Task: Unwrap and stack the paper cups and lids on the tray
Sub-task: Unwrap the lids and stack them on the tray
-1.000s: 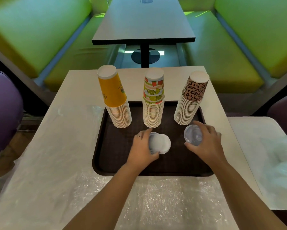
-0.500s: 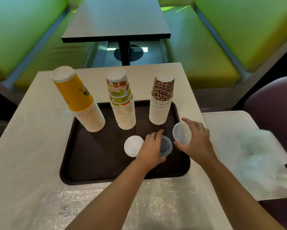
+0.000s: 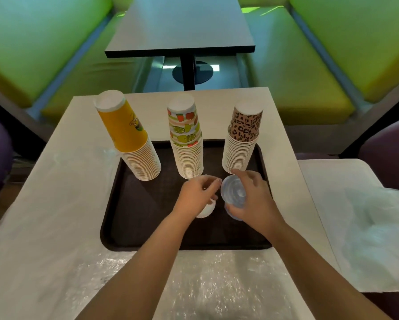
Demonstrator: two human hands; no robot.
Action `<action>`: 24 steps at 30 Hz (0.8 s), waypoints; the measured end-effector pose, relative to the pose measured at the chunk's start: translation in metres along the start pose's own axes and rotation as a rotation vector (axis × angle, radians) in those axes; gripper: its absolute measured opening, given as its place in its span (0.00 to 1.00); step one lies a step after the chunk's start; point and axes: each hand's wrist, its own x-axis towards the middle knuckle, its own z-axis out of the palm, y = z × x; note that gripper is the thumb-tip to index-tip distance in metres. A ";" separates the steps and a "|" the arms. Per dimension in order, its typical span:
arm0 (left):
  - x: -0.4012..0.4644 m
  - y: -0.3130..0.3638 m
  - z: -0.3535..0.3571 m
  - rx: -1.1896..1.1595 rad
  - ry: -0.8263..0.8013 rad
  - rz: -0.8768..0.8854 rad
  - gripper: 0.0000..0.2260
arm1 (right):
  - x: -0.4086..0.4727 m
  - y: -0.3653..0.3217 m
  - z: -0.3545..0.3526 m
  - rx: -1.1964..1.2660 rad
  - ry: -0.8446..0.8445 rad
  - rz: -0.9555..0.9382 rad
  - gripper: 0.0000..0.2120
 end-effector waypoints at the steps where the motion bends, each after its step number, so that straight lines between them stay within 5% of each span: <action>1: -0.002 -0.001 -0.007 0.001 -0.031 -0.004 0.11 | 0.001 -0.008 0.005 0.000 -0.019 -0.013 0.41; 10: -0.026 -0.050 -0.078 0.161 0.146 -0.131 0.10 | 0.011 -0.073 0.061 0.068 -0.187 -0.066 0.42; 24: -0.061 -0.125 -0.136 0.253 0.288 -0.243 0.12 | -0.001 -0.112 0.130 0.218 -0.329 -0.086 0.31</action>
